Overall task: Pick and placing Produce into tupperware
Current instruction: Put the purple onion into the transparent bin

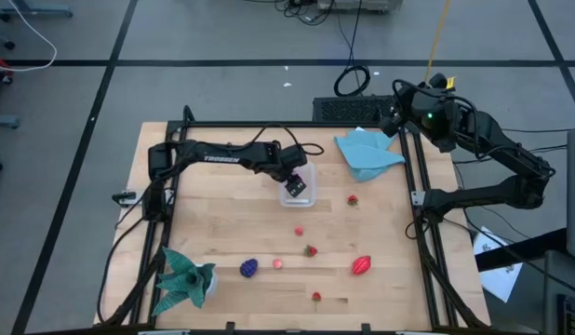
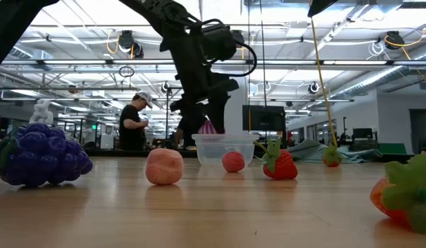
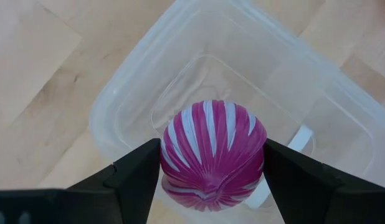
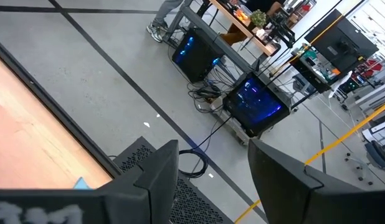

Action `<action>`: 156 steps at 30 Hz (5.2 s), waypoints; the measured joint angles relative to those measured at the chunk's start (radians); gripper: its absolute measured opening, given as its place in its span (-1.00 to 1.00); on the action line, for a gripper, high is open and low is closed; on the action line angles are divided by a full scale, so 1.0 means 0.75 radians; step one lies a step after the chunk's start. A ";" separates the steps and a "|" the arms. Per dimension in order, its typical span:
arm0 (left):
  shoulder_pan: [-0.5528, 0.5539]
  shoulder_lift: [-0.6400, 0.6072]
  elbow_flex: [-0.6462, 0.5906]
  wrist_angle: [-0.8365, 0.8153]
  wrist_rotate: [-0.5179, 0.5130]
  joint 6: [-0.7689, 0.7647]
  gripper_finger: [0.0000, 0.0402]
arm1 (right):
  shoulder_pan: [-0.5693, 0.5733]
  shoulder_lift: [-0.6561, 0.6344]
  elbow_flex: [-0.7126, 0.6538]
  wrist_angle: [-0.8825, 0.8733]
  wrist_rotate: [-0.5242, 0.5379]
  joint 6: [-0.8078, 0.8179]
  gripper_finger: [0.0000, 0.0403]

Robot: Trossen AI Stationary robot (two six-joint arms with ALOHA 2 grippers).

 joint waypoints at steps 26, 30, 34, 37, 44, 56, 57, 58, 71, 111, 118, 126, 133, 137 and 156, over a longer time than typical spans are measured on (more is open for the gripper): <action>-0.015 0.065 -0.003 0.095 0.013 -0.010 0.35 | 0.000 0.000 0.000 0.000 0.000 0.005 -0.09; -0.015 0.084 -0.003 0.119 0.014 -0.014 0.35 | 0.000 -0.001 -0.001 0.000 -0.001 0.005 -0.09; -0.015 0.084 -0.003 0.125 0.014 -0.014 0.35 | 0.000 -0.001 -0.001 -0.001 -0.003 0.003 -0.09; -0.015 0.084 -0.003 0.127 0.014 -0.014 0.35 | 0.000 -0.001 -0.001 -0.001 -0.004 0.002 -0.09; -0.010 0.084 -0.003 0.128 0.025 -0.013 0.35 | 0.000 -0.001 -0.001 -0.001 -0.007 0.001 -0.09; 0.012 0.084 -0.003 0.129 0.096 -0.003 0.35 | 0.000 -0.001 -0.001 -0.002 -0.007 0.000 -0.09; 0.012 0.084 -0.003 0.128 0.096 -0.003 0.35 | 0.000 -0.001 -0.001 -0.002 -0.007 0.000 -0.09; 0.013 0.084 -0.003 0.129 0.096 -0.002 0.35 | 0.000 -0.001 -0.001 -0.002 -0.007 0.000 -0.09; 0.017 0.031 -0.002 0.128 0.040 0.019 0.35 | 0.000 -0.001 -0.001 -0.002 -0.068 0.000 -0.09; -0.069 -0.002 -0.014 0.084 -0.032 0.018 0.35 | 0.000 -0.001 -0.001 -0.033 -0.068 -0.006 -0.09; -0.069 -0.001 -0.040 0.108 -0.042 0.065 0.35 | 0.000 -0.001 -0.001 -0.054 -0.068 -0.006 -0.09; -0.069 -0.001 -0.040 0.105 -0.042 0.105 0.35 | 0.000 -0.001 -0.001 -0.054 -0.068 -0.006 -0.09; -0.069 -0.001 -0.040 0.096 -0.045 0.104 0.35 | 0.000 -0.001 -0.001 -0.054 -0.068 -0.006 -0.09; -0.069 -0.001 -0.040 0.095 -0.056 0.095 0.35 | 0.000 -0.001 -0.001 -0.054 -0.068 -0.006 -0.09; -0.071 -0.001 -0.039 0.098 -0.084 0.070 0.35 | 0.000 -0.001 -0.001 -0.054 -0.069 -0.005 -0.09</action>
